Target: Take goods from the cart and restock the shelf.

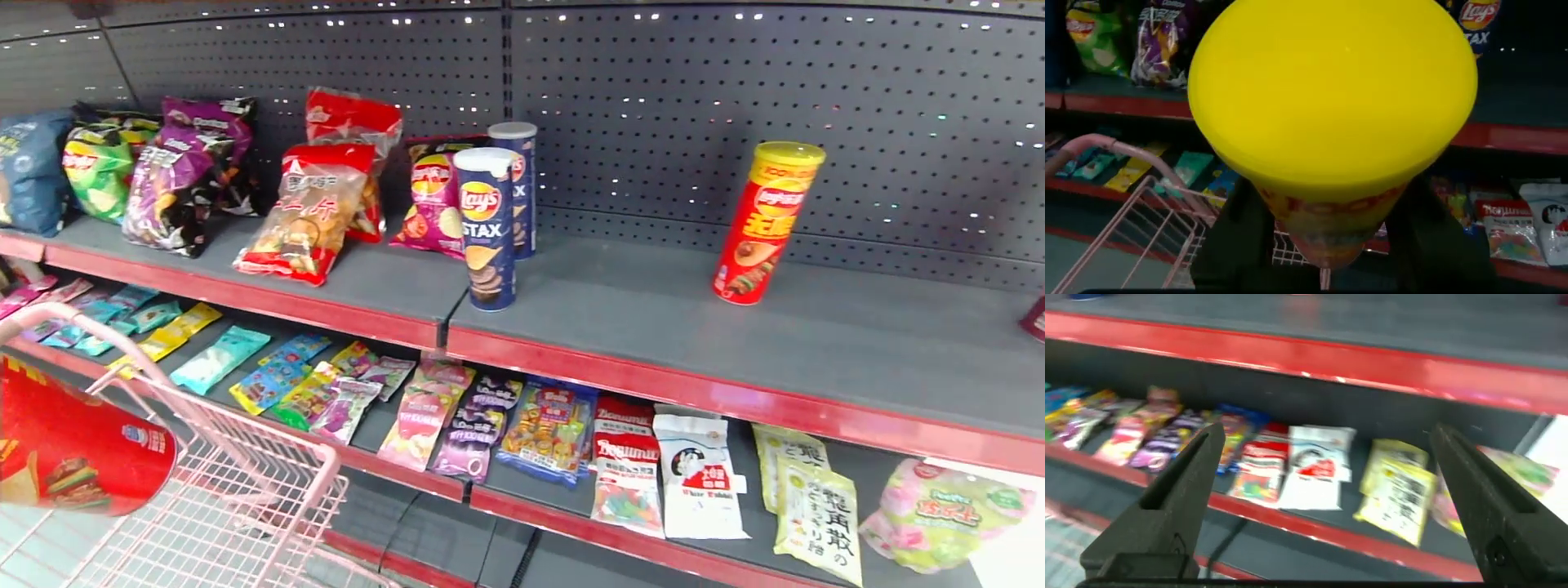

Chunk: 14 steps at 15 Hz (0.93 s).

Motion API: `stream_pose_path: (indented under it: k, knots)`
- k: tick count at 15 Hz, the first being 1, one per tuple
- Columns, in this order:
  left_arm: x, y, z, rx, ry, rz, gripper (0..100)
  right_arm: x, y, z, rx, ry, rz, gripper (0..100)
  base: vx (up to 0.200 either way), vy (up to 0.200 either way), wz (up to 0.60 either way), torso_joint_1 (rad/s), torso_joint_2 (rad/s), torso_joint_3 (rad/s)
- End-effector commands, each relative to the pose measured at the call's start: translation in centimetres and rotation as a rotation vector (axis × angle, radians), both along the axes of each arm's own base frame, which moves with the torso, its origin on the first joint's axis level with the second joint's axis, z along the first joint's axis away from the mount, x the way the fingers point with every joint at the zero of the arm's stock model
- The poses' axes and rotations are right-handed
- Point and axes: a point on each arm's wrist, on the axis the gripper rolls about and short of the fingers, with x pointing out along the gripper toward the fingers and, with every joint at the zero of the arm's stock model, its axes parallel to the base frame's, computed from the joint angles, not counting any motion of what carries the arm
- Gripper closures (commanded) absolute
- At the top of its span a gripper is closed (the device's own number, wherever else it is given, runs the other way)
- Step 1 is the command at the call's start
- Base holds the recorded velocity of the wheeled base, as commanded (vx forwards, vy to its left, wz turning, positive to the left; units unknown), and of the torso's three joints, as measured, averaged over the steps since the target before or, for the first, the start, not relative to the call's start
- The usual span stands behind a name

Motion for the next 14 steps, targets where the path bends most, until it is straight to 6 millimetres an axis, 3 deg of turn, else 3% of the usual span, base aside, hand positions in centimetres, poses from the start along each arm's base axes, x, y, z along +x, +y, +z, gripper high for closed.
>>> stream_pose_path:
  k: [1, 5, 9, 14]
  knots:
    - [0.0, 0.0, 0.0, 0.003, 0.002, -0.002, 100, 0.0, 0.0, 0.0, 0.0, -0.001, 0.001, 0, 0.0, 0.0, -0.6, 0.007, 0.0, 0.002]
    - [0.1, 0.0, -0.1, 0.061, 0.008, 0.006, 100, 0.0, 0.0, 0.0, 0.002, -0.001, 0.001, 0, 0.0, 0.0, -0.6, 0.005, 0.0, 0.0]
    - [0.0, 0.1, -0.5, 0.103, 0.031, 0.035, 100, 0.0, 0.0, 0.0, 0.0, -0.001, 0.001, 0, 0.0, 0.0, 0.0, 0.0, 0.0, 0.0]
    - [-0.3, 0.1, -1.2, 0.142, 0.04, 0.049, 100, 0.0, 0.0, 0.0, 0.0, -0.001, 0.001, 0, 0.2, 0.0, 0.0, 0.0, 0.0, 0.002]
